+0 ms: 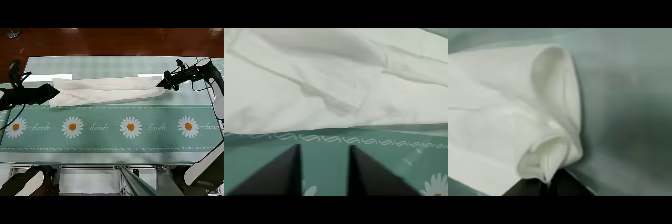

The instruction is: Fold the shirts.

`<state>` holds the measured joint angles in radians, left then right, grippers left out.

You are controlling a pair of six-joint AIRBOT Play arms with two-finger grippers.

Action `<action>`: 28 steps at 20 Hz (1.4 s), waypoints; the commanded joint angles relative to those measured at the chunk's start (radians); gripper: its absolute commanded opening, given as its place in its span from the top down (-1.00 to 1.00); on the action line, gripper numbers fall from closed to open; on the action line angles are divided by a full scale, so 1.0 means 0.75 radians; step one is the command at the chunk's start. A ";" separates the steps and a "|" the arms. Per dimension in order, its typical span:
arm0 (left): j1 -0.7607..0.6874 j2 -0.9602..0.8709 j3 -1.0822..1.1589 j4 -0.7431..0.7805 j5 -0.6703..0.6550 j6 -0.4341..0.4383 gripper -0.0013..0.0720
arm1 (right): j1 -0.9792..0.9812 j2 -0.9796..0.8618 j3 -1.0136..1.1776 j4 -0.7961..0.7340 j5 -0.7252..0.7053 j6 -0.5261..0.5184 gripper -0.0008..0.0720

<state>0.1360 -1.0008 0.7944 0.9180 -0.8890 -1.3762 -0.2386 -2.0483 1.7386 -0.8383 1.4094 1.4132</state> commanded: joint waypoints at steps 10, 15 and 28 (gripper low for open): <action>-0.849 -0.469 0.397 -0.236 0.348 0.206 0.91 | -0.035 1.088 -0.737 -0.282 0.016 -0.117 0.91; -1.082 -0.998 0.912 0.009 0.124 -0.138 0.91 | -0.035 1.620 -1.023 -0.313 0.032 -0.017 0.91; -1.342 -1.332 1.283 -0.347 -0.086 -0.155 0.90 | 0.038 1.804 -1.024 -0.175 -0.027 0.061 0.91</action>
<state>-0.9016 -1.9915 1.6936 0.6907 -0.9062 -1.4963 -0.2436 -0.7021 0.9718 -0.9955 1.3979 1.4532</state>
